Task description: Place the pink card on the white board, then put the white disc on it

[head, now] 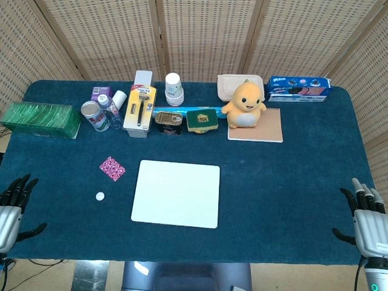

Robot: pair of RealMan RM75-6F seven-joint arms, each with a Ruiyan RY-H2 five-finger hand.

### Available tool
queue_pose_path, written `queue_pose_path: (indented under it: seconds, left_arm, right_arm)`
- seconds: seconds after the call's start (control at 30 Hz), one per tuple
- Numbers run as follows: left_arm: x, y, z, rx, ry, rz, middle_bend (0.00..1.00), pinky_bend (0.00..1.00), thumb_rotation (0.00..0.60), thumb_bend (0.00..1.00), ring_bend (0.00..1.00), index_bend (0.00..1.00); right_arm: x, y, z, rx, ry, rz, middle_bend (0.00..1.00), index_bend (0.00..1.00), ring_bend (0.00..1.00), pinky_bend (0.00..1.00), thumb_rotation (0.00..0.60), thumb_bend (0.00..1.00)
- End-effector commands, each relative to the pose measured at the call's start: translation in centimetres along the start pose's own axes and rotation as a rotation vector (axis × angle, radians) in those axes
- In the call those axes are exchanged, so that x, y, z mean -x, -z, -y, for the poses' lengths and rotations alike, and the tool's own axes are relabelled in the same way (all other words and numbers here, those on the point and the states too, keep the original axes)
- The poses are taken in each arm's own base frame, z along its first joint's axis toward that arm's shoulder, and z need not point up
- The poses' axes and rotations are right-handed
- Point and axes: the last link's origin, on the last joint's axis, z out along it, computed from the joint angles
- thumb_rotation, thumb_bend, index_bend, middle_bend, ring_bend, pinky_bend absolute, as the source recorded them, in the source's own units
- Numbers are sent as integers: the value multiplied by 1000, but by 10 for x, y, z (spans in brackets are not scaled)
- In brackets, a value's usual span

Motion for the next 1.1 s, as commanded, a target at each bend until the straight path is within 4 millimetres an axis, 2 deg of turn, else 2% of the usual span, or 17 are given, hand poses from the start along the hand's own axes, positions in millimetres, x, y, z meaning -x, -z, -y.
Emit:
queue_pose_path:
  seconds: [0.03, 0.3, 0.4, 0.53, 0.73, 0.93, 1.1]
  left_arm:
    - [1, -1, 0, 0, -8, -8, 0, 154, 600, 70, 0, 0]
    - [2, -5, 0, 27, -12, -8, 0, 135, 600, 70, 0, 0]
    - [1, -13, 0, 35, -9, -11, 0, 108, 600, 63, 0, 0]
    - [1, -36, -7, 83, -46, 15, 0, 103, 600, 60, 0, 0]
    - [2, -79, -26, 186, -126, 40, 0, 103, 600, 60, 0, 0]
    - [16, -135, -53, 254, -175, 152, 0, 104, 600, 59, 0, 0]
    - [33, -162, -74, 269, -156, 268, 0, 103, 600, 71, 0, 0]
  right_arm:
    - [0, 0, 0, 1, 4, -1, 0, 151, 0, 0, 600, 0]
    - [1, -1, 0, 12, 47, -39, 0, 168, 0, 0, 600, 0]
    - [1, -1, -1, 16, 38, -36, 0, 169, 0, 0, 600, 0]
    - [1, -2, -2, 16, 32, -32, 0, 156, 0, 0, 600, 0]
    - [1, -4, -3, 7, 40, -58, 0, 8, 0, 0, 600, 0]
    - [4, -3, -2, -8, 36, -74, 0, 0, 0, 0, 600, 0]
    - [4, -4, -3, -9, 24, -58, 0, 0, 0, 0, 600, 0]
